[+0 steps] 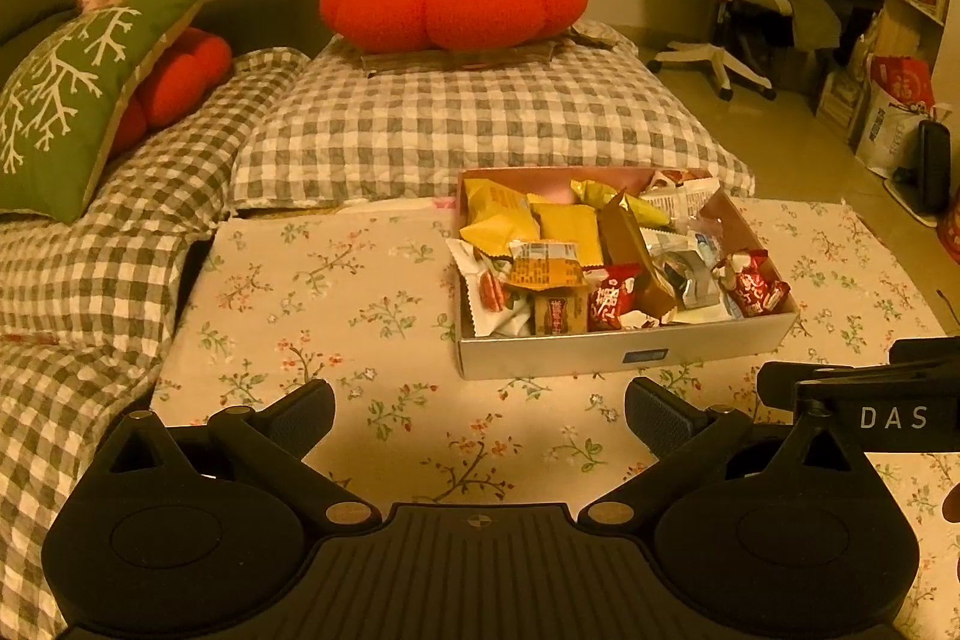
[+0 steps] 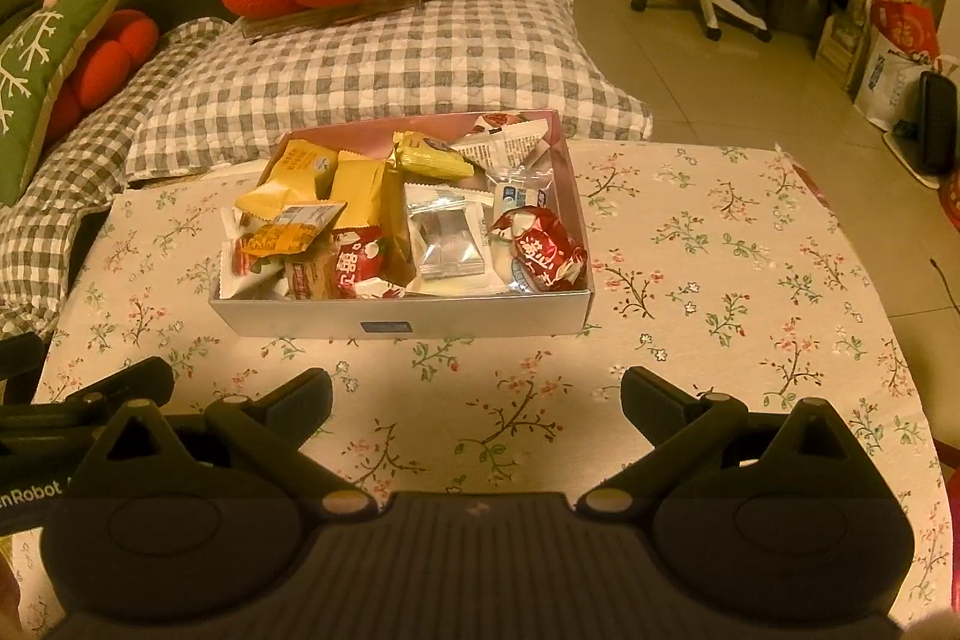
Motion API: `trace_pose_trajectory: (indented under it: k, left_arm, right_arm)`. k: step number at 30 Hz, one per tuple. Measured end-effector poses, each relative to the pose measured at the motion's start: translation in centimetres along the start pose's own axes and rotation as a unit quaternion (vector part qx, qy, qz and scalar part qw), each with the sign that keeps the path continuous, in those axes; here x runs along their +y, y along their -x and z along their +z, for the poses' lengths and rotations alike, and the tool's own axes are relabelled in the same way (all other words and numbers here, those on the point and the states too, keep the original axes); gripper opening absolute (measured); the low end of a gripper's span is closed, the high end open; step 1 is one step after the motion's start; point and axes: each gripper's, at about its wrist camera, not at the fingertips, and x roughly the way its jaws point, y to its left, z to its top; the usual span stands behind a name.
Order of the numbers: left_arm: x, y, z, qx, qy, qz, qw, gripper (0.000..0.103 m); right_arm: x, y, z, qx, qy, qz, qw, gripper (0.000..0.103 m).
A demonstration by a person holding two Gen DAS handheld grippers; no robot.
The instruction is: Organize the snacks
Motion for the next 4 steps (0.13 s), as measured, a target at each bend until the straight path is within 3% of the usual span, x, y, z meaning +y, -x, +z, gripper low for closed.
trace_pose_trajectory:
  k: [4]
  left_arm:
    - [0.0,-0.01,0.0,0.0,0.0,0.001,1.0,0.103]
  right_arm:
    - [0.02,0.0,0.0,0.0,-0.001,0.0,1.0,0.103]
